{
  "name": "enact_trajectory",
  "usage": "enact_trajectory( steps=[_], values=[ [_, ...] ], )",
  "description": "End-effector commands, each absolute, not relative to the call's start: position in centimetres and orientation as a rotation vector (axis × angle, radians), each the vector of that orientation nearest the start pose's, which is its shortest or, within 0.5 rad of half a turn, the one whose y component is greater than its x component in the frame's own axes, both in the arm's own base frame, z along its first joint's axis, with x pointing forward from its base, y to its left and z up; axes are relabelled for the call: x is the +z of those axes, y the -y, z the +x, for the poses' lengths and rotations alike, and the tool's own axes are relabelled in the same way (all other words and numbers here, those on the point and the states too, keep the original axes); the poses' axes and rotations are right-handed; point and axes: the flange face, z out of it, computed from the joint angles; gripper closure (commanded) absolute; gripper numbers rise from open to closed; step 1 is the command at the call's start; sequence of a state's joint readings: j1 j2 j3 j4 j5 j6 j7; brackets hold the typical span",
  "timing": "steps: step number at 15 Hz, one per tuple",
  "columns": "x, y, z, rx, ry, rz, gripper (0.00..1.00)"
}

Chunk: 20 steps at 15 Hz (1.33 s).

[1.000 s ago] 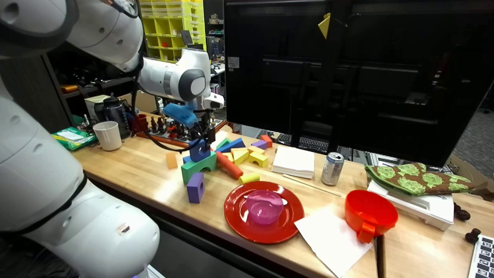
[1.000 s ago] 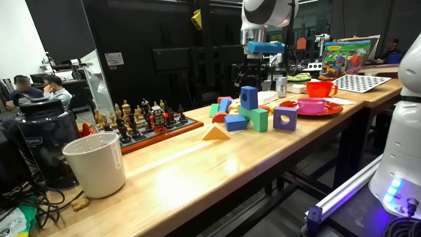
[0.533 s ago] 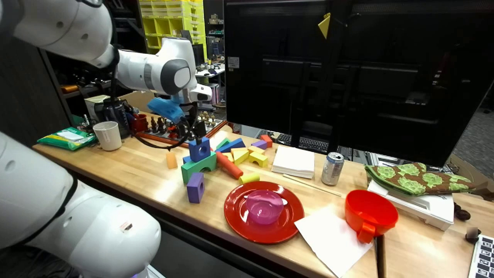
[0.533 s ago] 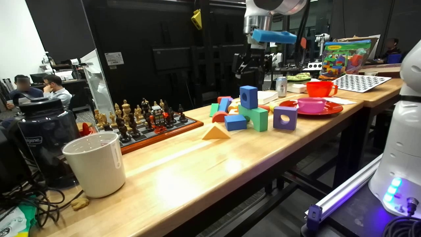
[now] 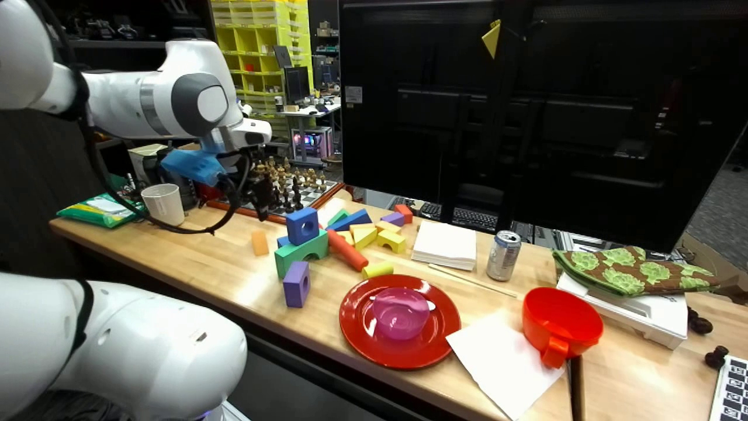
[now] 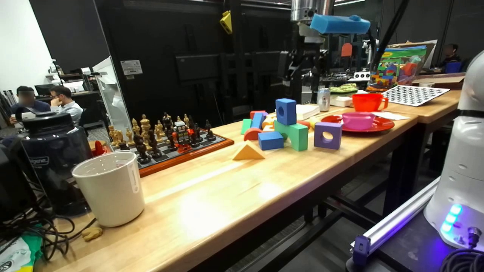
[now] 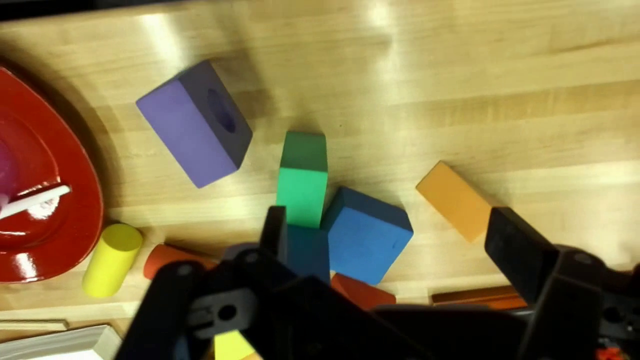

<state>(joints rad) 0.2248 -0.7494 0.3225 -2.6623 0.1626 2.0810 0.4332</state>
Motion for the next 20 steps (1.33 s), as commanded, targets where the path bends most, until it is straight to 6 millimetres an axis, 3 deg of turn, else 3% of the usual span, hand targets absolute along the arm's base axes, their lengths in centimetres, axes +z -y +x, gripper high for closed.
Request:
enact_trajectory(
  steps=[1,5,6,13,20],
  values=[
    [45.6,-19.7,25.8,-0.225,0.188,-3.159,0.00],
    [44.8,-19.6,24.5,-0.191,0.494,-3.030,0.00],
    [44.8,-20.1,25.4,-0.186,0.395,-3.113,0.00],
    [44.4,-20.1,25.4,-0.191,0.434,-3.160,0.00],
    [43.8,-18.4,25.8,-0.214,0.486,-3.238,0.00]
  ],
)
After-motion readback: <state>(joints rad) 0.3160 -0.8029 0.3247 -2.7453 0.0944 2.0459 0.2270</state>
